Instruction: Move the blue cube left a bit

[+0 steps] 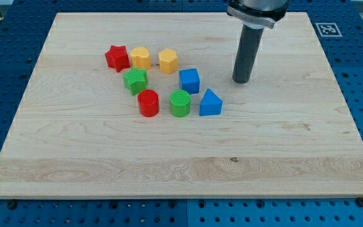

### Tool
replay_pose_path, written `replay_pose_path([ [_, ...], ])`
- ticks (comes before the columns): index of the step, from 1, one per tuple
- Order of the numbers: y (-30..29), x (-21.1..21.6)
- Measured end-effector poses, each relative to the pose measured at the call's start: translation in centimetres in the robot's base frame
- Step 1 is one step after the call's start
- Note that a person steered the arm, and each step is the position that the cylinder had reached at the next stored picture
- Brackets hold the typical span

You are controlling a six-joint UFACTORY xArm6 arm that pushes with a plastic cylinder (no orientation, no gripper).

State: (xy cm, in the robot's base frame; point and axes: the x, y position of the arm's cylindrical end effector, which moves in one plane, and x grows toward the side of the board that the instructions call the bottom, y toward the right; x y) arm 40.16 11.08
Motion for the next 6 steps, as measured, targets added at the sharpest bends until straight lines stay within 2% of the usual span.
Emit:
replay_pose_path([
  [3,0.2,0.1],
  [5,-9.7,-0.9],
  [6,-11.0,-1.8],
])
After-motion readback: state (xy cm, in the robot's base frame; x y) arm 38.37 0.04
